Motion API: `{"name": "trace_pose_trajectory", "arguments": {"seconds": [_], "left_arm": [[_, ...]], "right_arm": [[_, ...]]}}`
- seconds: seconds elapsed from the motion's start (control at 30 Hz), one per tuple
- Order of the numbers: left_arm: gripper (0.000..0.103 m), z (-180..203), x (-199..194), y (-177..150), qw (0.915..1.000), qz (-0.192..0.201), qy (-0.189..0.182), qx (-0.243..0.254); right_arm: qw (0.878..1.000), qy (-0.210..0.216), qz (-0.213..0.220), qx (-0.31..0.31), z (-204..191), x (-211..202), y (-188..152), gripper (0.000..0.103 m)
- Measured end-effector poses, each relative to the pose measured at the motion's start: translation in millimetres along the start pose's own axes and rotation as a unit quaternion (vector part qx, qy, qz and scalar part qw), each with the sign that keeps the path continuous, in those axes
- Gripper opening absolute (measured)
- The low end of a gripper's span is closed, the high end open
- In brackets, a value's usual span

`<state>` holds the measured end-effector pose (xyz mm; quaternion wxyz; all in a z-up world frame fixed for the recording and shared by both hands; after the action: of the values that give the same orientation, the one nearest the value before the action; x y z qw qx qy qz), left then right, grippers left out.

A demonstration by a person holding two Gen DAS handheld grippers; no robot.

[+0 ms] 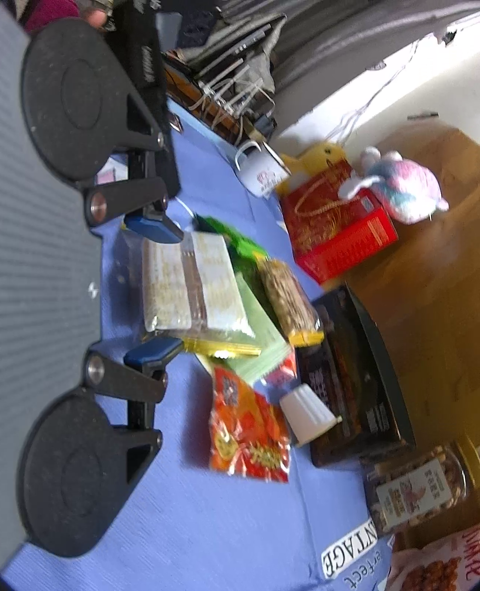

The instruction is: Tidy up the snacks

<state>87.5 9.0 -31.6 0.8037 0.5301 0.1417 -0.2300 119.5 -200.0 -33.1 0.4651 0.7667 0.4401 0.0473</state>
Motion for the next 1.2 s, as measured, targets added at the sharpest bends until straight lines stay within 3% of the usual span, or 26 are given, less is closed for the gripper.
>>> {"name": "trace_pose_trajectory", "arguments": {"seconds": [0.4,0.57,0.87,1.2], "left_arm": [[0.095,2,-16,0,0.9990,0.010,-0.035,-0.025],[0.095,-4,-24,4,0.9987,0.023,-0.029,-0.033],[0.096,-12,-28,0,0.9986,0.018,-0.028,-0.042],[0.096,-12,-23,-3,0.9981,0.008,-0.039,-0.047]], "right_arm": [[0.998,0.046,0.006,-0.041,-26,-10,-6,0.060],[0.996,0.061,0.010,-0.058,-39,-11,-9,0.060],[0.998,0.019,0.046,-0.031,-21,-20,0,0.061],[0.999,0.008,0.036,0.011,-7,-13,-3,0.068]]}}
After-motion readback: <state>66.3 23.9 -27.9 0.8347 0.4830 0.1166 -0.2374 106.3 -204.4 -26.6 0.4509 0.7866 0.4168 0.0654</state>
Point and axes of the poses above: each gripper's, at about its wrist camera, not at the fingertips, and x roughly the way its jaws point, z to its right, y to its top, the point moved 6 cm from there along x, roughly the way its jaws point, and after that the axes turned 12 degrees about z, right-handed, at the moved point
